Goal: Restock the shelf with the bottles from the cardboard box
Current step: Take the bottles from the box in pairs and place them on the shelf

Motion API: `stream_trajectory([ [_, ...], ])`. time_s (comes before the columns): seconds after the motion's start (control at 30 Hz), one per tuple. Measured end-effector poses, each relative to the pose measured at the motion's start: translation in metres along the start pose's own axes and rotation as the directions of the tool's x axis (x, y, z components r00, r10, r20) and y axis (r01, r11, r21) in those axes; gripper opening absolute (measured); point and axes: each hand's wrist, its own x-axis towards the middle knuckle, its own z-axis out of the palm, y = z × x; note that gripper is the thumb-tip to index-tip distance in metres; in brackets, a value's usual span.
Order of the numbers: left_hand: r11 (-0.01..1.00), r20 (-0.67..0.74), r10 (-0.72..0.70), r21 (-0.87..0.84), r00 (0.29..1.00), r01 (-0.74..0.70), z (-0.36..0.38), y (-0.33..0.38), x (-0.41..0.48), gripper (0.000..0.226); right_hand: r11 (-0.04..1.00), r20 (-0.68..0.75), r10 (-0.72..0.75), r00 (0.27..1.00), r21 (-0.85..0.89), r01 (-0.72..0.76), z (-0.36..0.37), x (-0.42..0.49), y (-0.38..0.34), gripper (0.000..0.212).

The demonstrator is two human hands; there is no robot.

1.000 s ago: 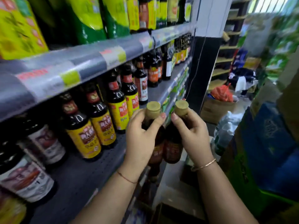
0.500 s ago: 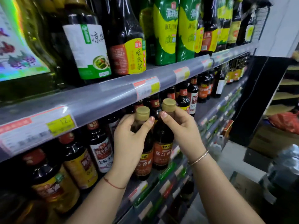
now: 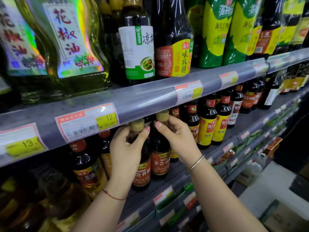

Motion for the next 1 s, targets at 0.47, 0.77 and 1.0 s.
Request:
stream_trajectory([
  [0.47,0.996,-0.086,-0.011,0.082,0.996,0.018,-0.004,-0.008,-0.003,0.028,0.998,0.045,0.035,0.998,-0.053,-0.033,0.003,0.005,0.017,0.023],
  [0.77,0.994,-0.050,0.002,0.107,0.999,0.004,-0.010,-0.006,-0.012,0.036,0.994,0.072,0.000,0.997,-0.112,0.008,0.001,-0.003,0.013,0.034],
  [1.0,0.966,0.079,-0.113,0.240,0.990,0.091,-0.035,-0.033,-0.058,0.084,0.970,0.050,0.155,0.987,-0.198,-0.142,-0.026,-0.046,0.035,0.067],
])
